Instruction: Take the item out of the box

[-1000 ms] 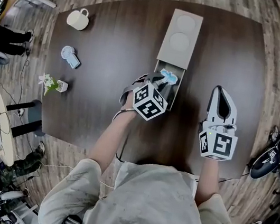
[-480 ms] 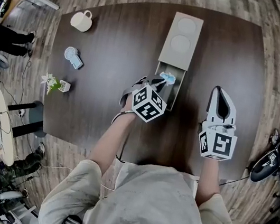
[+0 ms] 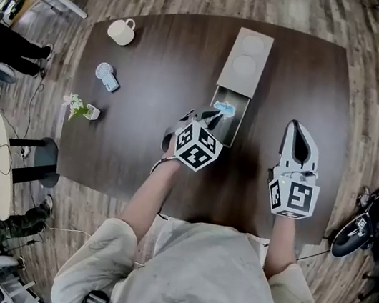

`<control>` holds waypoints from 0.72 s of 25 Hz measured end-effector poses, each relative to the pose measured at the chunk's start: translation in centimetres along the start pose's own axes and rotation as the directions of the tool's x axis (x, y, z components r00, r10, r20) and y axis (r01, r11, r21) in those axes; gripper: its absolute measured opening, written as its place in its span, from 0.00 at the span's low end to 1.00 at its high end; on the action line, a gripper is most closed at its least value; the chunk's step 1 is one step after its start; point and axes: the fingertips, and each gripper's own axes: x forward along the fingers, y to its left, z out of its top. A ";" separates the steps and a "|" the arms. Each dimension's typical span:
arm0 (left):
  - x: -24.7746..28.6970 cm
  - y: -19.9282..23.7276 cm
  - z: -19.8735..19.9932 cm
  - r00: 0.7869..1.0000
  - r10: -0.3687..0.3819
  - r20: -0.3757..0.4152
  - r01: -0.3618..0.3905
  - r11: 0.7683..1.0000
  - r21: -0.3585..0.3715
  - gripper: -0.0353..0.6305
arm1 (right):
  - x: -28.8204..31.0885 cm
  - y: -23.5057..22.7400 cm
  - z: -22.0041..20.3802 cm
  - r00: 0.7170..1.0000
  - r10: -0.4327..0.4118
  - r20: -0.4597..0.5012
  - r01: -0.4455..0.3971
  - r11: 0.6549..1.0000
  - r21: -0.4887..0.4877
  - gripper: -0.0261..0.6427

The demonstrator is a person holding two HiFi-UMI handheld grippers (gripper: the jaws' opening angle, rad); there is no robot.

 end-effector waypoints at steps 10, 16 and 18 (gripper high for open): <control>-6.4 0.3 1.5 0.974 0.158 0.163 -0.128 0.975 -0.180 0.10 | -3.3 0.9 2.8 0.998 0.025 0.065 -0.023 0.999 -0.029 0.04; -11.1 0.5 2.5 0.921 0.283 0.269 -0.205 0.937 -0.284 0.10 | -5.6 1.2 3.9 0.995 0.031 0.092 -0.028 0.999 -0.035 0.04; -12.8 0.4 3.2 0.894 0.321 0.311 -0.217 0.920 -0.326 0.10 | -6.2 1.2 4.2 0.994 0.034 0.100 -0.030 0.999 -0.040 0.04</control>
